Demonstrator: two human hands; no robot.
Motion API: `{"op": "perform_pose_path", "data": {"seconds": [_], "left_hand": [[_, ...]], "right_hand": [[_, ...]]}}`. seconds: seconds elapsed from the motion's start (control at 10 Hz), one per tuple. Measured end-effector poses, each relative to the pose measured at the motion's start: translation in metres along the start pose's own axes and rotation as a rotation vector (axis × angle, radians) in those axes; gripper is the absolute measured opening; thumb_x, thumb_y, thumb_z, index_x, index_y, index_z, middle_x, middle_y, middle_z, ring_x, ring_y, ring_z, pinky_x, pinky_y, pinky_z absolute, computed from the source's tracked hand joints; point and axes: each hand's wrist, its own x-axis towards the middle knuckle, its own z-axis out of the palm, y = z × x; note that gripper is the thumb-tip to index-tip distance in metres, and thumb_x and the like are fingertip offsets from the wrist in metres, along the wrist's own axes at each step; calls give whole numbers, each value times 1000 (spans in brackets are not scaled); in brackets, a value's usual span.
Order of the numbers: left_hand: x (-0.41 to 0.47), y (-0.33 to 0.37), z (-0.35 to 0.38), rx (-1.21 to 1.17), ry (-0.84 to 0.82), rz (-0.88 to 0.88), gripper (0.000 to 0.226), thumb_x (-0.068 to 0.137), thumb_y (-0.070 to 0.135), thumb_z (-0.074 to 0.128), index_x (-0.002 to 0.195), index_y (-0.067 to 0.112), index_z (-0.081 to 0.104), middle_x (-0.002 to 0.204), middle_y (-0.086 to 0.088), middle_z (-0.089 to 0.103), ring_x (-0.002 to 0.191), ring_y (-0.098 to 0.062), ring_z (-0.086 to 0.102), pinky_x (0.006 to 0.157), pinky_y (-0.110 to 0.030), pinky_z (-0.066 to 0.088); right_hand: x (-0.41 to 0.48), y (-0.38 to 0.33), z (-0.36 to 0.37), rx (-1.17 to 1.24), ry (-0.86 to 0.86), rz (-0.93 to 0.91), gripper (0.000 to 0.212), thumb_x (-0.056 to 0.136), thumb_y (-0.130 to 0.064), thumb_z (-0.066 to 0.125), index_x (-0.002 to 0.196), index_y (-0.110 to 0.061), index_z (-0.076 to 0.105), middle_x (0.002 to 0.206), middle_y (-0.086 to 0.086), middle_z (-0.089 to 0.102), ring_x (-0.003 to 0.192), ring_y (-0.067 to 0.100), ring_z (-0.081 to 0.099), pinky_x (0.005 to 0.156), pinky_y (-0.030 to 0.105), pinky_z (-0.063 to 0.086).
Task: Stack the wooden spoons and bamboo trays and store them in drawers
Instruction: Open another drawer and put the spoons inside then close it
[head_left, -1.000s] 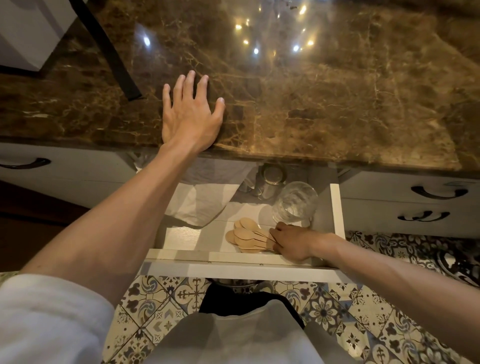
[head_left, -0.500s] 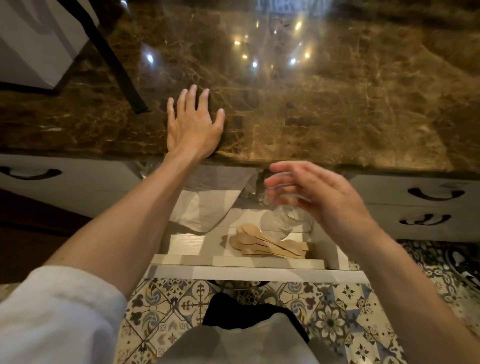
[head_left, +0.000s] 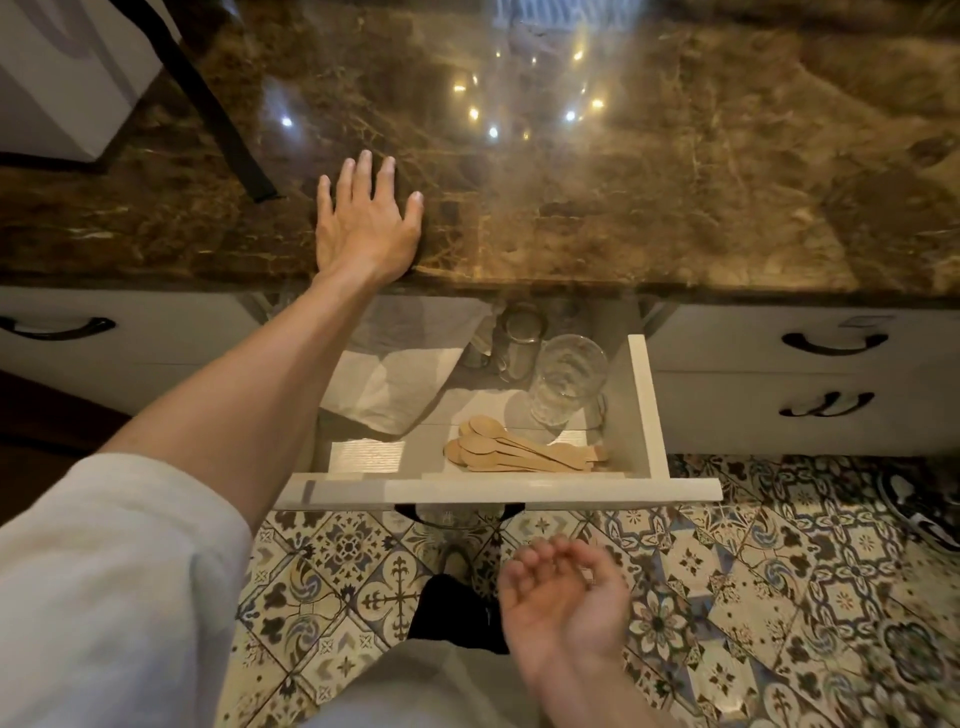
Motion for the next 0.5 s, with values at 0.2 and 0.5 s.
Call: {"op": "perform_pose_path", "data": {"seconds": [0.2,0.5], "left_hand": [[0,0,-1,0,-7,-4,62,92,51,21,145,19,22,156,-7,17,142,-20,9,113,-41,-2],[-1,1,-3,-7,-4,1,61,92,51,20,145,20,22,156,-6,17,142,-19,9,113,-41,-2]], "right_hand": [[22,28,-4,-68,39,183,14,78,-8,51,90,-1,56,93,19,57,85,30,56,71,37,49],[28,47,4,-38,43,168,33,91,-18,48,121,-4,52,121,21,56,111,35,54,79,41,50]]}}
